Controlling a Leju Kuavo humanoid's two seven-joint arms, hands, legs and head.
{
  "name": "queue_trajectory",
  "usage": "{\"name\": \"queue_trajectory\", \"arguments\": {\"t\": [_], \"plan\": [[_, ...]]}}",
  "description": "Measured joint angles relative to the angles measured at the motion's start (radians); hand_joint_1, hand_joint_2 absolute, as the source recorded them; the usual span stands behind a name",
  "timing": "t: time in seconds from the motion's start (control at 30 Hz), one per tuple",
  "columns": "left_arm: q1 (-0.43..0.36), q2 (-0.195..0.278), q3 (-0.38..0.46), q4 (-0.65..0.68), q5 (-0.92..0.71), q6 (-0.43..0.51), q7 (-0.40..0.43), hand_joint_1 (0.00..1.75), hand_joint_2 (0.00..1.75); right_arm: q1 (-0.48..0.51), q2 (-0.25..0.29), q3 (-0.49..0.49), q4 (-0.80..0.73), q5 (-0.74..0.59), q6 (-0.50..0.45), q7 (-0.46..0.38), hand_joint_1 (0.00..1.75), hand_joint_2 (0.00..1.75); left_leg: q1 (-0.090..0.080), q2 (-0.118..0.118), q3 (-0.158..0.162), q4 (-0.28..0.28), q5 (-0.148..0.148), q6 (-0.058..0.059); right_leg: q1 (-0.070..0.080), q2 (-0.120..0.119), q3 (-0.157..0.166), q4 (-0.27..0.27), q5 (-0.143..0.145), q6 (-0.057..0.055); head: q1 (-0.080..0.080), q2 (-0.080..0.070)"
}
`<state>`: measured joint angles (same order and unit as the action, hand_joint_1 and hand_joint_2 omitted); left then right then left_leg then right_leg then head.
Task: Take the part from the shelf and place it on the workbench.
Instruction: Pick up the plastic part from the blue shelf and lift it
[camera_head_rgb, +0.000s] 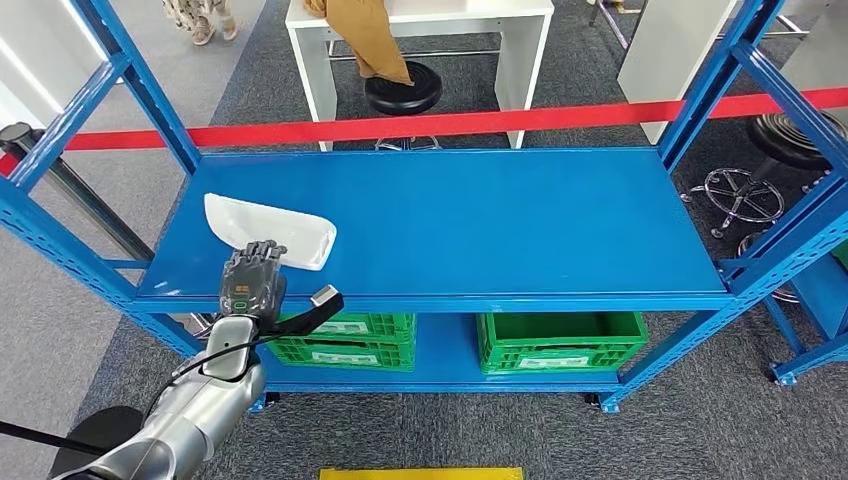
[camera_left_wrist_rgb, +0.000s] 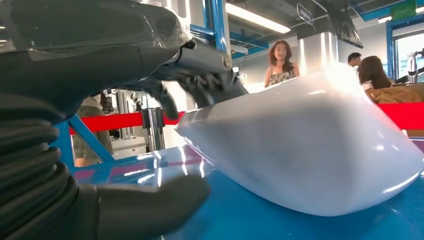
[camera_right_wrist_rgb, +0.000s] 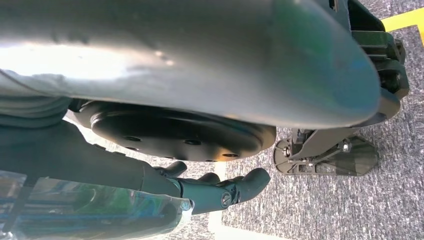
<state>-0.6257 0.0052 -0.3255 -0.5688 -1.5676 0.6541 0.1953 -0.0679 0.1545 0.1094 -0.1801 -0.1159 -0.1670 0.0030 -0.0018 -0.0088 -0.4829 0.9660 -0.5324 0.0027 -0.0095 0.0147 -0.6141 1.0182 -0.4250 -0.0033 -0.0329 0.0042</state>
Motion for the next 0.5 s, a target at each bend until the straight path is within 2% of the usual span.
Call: {"name": "queue_trajectory", "arguments": {"t": [0.17, 0.33, 0.5], "plan": [[-0.001, 0.0, 0.009, 0.0, -0.002, -0.002, -0.002, 1.62, 1.75, 0.001, -0.001, 0.0, 0.0, -0.003, 0.0, -0.012, 0.0, 0.0, 0.0, 0.0, 0.0, 0.0, 0.0, 0.0, 0.0, 0.0, 0.0, 0.0, 0.0, 0.0, 0.0, 0.0], [-0.005, 0.0, 0.012, 0.0, -0.002, -0.001, -0.012, 1.64, 1.75, 0.002, -0.002, 0.0, 0.0, -0.006, -0.001, -0.029, 0.0, 0.0, 0.0, 0.0, 0.0, 0.0, 0.0, 0.0, 0.0, 0.0, 0.0, 0.0, 0.0, 0.0, 0.0, 0.0], [-0.007, 0.0, 0.02, 0.002, -0.002, 0.001, -0.016, 1.57, 1.75, 0.002, -0.002, -0.001, 0.0, -0.007, -0.002, -0.035, 0.0, 0.0, 0.0, 0.0, 0.0, 0.0, 0.0, 0.0, 0.0, 0.0, 0.0, 0.0, 0.0, 0.0, 0.0, 0.0]]}}
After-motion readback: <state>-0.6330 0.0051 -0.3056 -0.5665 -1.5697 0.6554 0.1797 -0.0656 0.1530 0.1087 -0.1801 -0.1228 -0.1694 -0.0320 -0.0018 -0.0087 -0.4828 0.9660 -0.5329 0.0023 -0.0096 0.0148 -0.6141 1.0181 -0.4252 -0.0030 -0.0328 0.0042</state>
